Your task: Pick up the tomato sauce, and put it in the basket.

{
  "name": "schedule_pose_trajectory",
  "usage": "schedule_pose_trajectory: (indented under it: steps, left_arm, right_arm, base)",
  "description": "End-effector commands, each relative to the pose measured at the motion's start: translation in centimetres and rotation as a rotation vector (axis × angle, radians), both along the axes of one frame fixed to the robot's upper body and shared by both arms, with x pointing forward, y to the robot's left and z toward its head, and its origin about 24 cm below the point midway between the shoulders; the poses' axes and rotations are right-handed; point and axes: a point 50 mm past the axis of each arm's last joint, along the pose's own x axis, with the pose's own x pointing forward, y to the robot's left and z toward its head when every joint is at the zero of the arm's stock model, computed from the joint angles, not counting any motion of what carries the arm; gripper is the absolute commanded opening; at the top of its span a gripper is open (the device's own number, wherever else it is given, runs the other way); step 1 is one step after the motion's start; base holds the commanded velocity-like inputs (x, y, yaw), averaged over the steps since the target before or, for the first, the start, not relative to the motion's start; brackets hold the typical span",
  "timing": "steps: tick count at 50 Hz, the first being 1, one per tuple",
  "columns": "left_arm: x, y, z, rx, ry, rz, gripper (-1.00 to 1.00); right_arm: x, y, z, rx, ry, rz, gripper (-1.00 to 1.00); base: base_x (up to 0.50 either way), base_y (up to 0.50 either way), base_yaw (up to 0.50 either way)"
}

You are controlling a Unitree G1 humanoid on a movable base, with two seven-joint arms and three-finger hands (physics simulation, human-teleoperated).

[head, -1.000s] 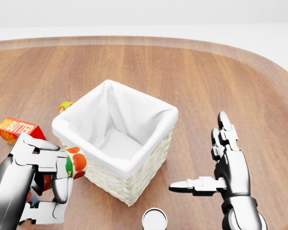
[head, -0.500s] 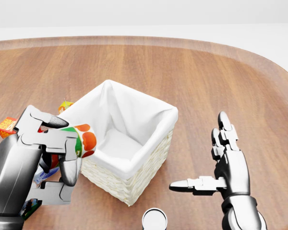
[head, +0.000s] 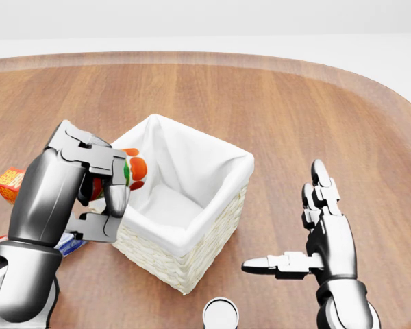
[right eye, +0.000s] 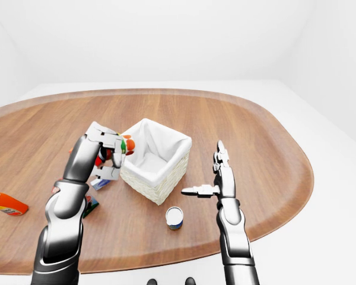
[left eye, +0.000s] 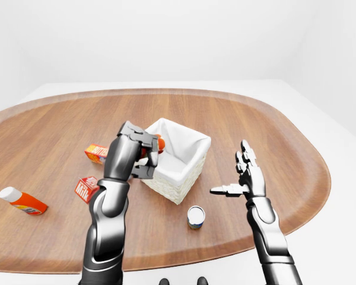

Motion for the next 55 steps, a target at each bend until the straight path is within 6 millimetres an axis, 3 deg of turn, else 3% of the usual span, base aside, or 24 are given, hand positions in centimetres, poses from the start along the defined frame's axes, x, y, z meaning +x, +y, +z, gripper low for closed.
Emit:
schedule_pose_trajectory:
  steps: [1, 24, 37, 55]
  left_arm:
    - [1.9, -0.2, 0.1, -0.002, 0.000, 0.010, -1.00]
    - [6.5, -0.4, 0.0, 0.013, 0.063, 0.030, -1.00]
    - [10.4, 0.5, -2.8, 0.022, 0.205, 0.128, -1.00]
    - [13.3, -0.5, -3.9, 0.045, 0.246, 0.122, -1.00]
  right_arm:
    - [0.0, 0.0, -0.1, 0.000, 0.000, 0.000, 1.00]
    - [0.1, 0.0, 0.0, 0.002, 0.001, -0.001, 1.00]
    - [0.4, -0.3, -0.1, 0.005, 0.001, -0.008, 1.00]
    - [0.3, -0.3, -0.1, 0.006, 0.002, -0.009, 1.00]
  base:
    - [0.00, 0.00, 0.00]
    - [0.00, 0.00, 0.00]
    - [0.00, 0.00, 0.00]
    - [0.00, 0.00, 0.00]
